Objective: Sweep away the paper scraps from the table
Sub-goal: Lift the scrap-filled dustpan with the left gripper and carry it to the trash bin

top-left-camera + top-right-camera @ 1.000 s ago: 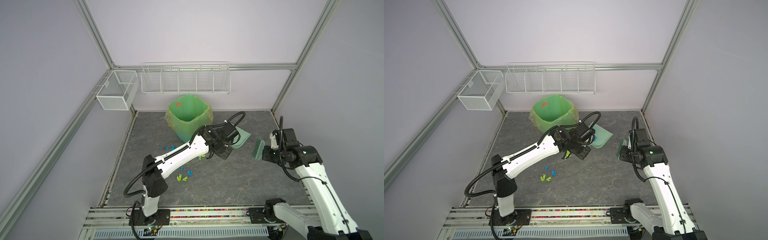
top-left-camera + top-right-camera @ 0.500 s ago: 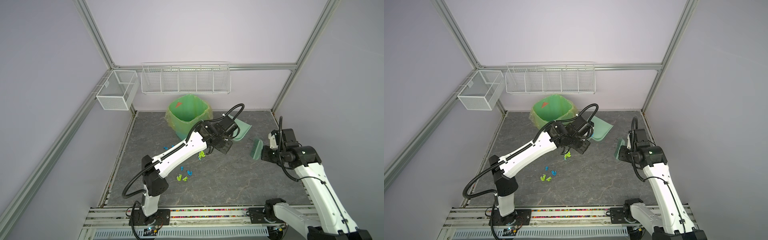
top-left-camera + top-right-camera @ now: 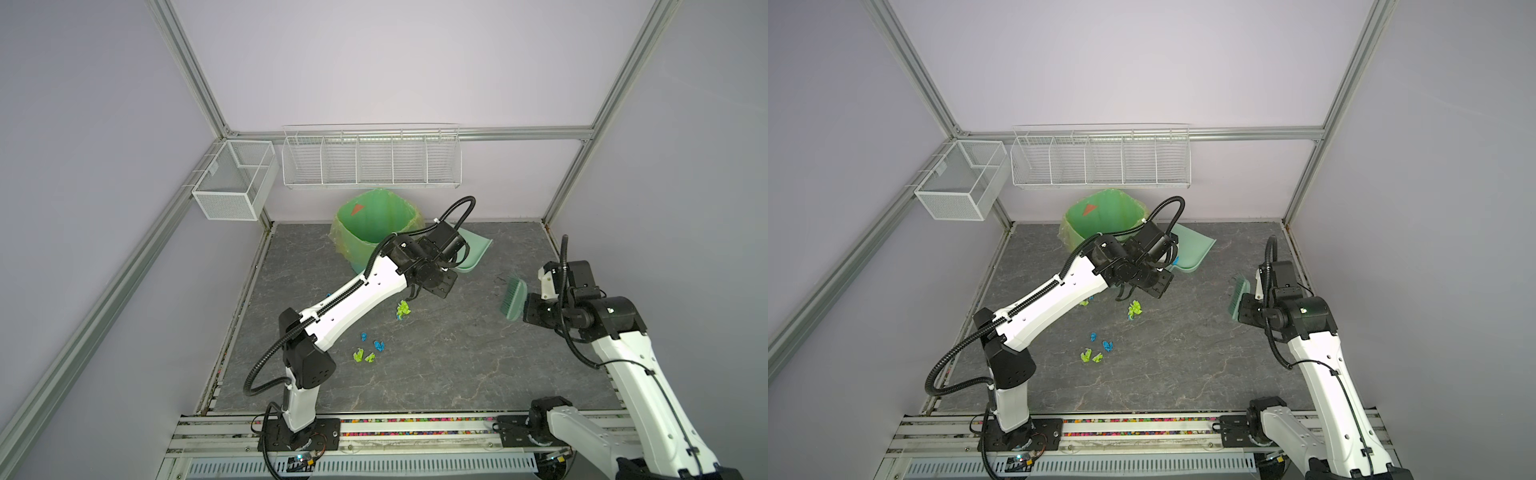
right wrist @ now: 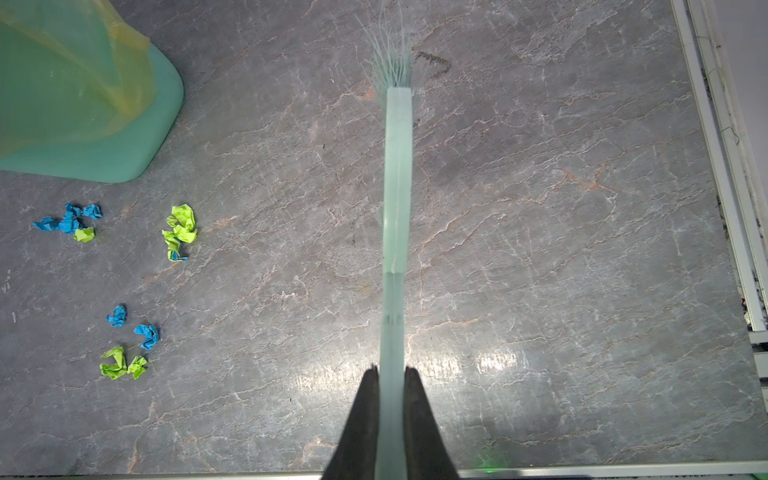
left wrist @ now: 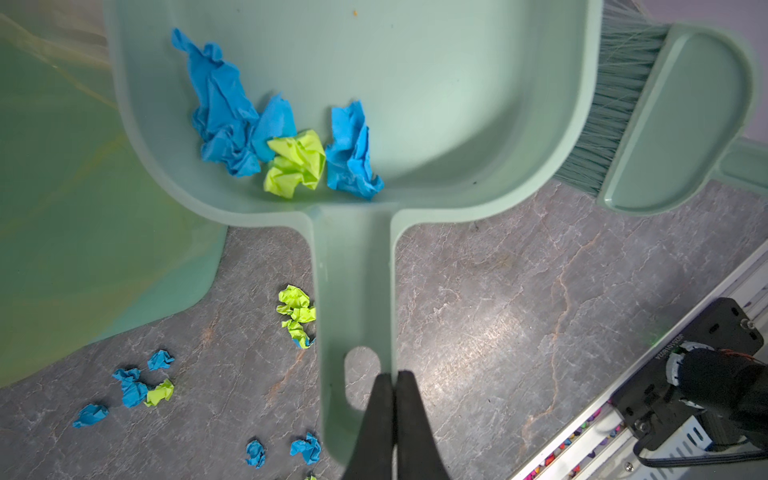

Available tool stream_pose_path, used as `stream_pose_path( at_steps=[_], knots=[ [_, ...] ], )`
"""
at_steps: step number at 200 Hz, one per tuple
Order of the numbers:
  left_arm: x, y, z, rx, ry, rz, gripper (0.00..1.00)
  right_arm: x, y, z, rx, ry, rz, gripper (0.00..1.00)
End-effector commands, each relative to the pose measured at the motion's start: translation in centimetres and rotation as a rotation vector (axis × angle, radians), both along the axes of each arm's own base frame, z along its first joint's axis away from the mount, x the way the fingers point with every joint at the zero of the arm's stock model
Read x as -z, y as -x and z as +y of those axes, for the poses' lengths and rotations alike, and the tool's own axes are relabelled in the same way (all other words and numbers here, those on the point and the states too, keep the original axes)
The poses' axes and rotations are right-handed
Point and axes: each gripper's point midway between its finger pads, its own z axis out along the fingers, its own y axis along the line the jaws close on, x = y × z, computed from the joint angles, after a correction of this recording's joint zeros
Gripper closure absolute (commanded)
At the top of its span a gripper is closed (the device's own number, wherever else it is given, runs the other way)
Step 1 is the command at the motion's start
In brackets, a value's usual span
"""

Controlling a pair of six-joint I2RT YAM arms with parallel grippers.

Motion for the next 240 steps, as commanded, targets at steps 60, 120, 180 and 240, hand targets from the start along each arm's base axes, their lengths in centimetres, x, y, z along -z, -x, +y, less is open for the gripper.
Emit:
stream_pose_path(
  at_steps=[60, 120, 180, 240],
  knots=[
    [-6.0, -1.6, 2.8, -0.069, 0.181, -0.022, 1.0, 0.6, -0.5, 0.8, -0.009, -0.053, -0.009, 0.93],
    [-8.3, -3.6, 5.6, -0.142, 0.324, -0.022, 1.0, 1.1, -0.1, 0.9, -0.006, -0.058, 0.005, 0.93],
    [-9.2, -5.9, 8.8, -0.223, 0.496, 0.038, 1.0, 0.6, -0.1, 1.0, -0.004, -0.074, -0.011, 0.93],
    [-9.5, -6.8, 10.1, -0.252, 0.6, 0.086, 1.0, 1.0, 0.3, 1.1, 0.004, -0.086, -0.002, 0.93]
  ],
)
